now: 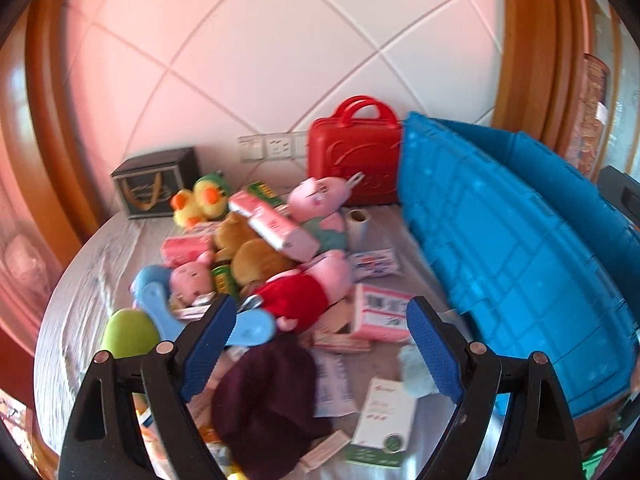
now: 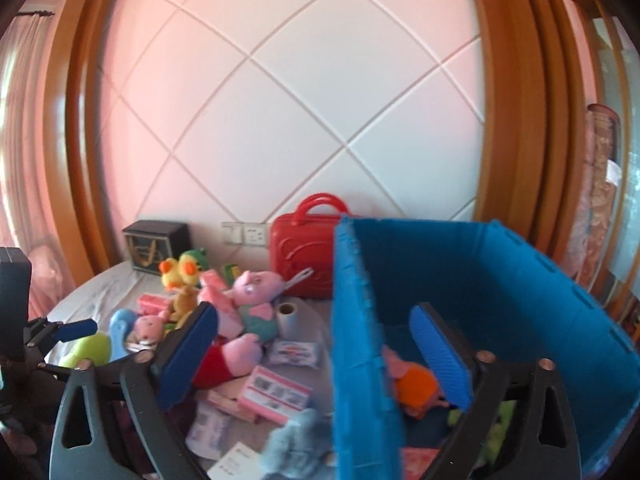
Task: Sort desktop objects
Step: 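Move both tools back over the pile of items, then grasp the white deodorant patch box with the right tool while the left tool grasps the white leaflet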
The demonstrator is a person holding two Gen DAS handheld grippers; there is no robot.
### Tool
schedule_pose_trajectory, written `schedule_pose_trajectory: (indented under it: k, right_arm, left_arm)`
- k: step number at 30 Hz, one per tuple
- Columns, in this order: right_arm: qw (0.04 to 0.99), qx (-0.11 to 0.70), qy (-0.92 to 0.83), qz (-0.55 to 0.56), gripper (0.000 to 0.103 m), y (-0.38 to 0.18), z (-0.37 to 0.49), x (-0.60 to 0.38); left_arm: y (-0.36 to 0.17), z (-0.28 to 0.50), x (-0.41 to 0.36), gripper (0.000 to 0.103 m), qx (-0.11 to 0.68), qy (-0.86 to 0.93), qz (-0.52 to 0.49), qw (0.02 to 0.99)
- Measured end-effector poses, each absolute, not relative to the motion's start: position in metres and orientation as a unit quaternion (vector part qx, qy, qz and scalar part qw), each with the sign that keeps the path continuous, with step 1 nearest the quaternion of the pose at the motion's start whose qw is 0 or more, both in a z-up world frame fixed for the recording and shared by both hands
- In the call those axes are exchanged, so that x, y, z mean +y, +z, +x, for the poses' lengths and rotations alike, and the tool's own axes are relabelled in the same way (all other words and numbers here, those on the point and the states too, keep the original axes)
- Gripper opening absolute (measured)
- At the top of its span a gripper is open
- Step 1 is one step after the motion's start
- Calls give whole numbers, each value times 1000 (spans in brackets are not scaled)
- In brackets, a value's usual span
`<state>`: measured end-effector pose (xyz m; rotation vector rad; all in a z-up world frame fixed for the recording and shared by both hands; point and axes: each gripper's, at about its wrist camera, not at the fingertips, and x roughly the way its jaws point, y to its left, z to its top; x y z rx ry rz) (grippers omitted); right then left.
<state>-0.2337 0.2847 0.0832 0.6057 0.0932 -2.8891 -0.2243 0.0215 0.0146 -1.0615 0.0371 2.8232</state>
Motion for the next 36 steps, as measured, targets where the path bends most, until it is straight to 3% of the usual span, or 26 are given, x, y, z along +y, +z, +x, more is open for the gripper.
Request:
schedule_pose_trajectory:
  k: [12,26,32,36]
  right_arm:
    - [132,53,-947,288,103,11,-238,221]
    - [114,39,-862,493,103,-138,-251,194]
    - [63,20,-835,547,103,-179,-251,210]
    - [46,5,-823,567,103,-194,-248,218]
  left_arm:
    - [-75,-208,-51,88,9,898,-440,31]
    - [-166,-211,-10,87,46,827,-546,125]
    - [-196,-203,21,75,94,799,-565,182]
    - [-203,-200,33,57,113,788,-570,203]
